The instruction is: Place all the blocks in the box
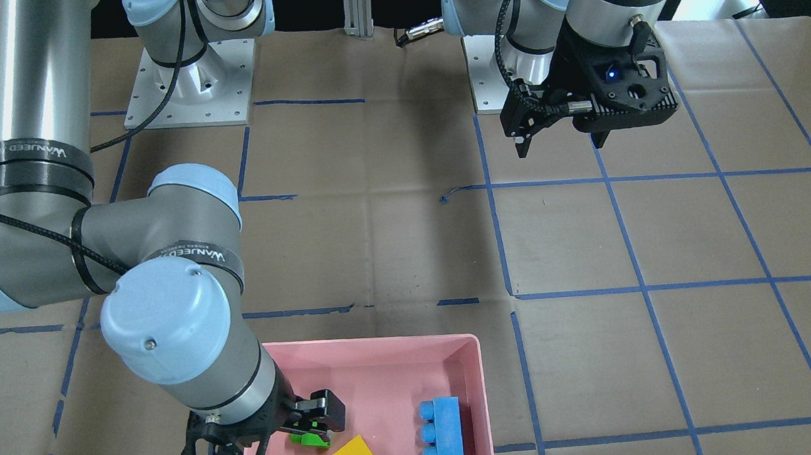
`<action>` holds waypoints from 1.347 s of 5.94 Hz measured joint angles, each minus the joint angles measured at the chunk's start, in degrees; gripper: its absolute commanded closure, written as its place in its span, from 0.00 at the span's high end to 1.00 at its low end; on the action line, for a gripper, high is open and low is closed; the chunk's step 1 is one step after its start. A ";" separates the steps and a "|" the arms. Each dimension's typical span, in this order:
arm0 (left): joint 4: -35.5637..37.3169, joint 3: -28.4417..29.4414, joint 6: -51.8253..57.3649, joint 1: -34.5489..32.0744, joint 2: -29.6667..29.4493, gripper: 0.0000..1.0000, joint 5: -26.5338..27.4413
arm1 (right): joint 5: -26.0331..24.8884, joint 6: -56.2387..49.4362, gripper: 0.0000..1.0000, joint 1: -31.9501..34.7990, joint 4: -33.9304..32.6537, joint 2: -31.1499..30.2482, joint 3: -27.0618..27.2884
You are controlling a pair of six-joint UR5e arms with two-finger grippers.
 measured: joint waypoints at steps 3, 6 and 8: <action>2.76 -0.31 0.18 -0.07 -0.26 1.00 0.21 | -5.22 -2.28 1.00 -5.30 21.90 -11.03 0.94; 2.28 -0.61 0.06 -0.09 0.44 1.00 0.93 | -5.47 -7.29 0.99 -7.58 37.22 -20.18 5.51; 2.79 -1.07 0.09 -0.09 0.08 1.00 1.20 | -5.03 -4.51 1.00 -6.48 33.12 -27.96 17.56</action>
